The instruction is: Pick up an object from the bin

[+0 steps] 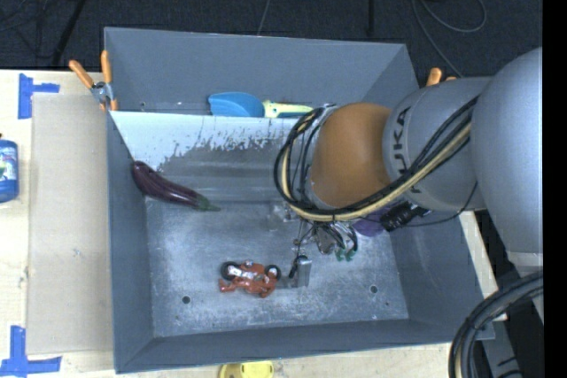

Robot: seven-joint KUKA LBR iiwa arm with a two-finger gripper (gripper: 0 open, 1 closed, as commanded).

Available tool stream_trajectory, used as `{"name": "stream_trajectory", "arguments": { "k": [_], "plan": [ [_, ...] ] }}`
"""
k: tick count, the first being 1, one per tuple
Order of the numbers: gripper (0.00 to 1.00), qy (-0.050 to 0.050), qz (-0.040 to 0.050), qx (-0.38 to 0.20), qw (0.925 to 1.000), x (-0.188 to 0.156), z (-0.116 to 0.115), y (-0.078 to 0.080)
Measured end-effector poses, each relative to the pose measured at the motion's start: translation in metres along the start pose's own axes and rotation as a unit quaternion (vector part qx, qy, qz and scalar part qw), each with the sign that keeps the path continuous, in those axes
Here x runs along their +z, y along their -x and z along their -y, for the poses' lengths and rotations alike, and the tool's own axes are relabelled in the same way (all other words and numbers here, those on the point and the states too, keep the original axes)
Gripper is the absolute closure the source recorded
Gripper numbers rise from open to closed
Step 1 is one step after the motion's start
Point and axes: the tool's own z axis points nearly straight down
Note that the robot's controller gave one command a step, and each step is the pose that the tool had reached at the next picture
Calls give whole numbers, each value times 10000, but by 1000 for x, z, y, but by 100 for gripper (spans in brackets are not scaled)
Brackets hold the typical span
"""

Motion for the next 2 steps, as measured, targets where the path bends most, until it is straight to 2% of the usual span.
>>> {"name": "stream_trajectory", "arguments": {
  "k": [1, 2],
  "plan": [
    [0, -7, -37, -29, 10000, 12, -9, -26],
    [0, -8, -28, 122, 9999, 10, -38, -29]
  ]
}}
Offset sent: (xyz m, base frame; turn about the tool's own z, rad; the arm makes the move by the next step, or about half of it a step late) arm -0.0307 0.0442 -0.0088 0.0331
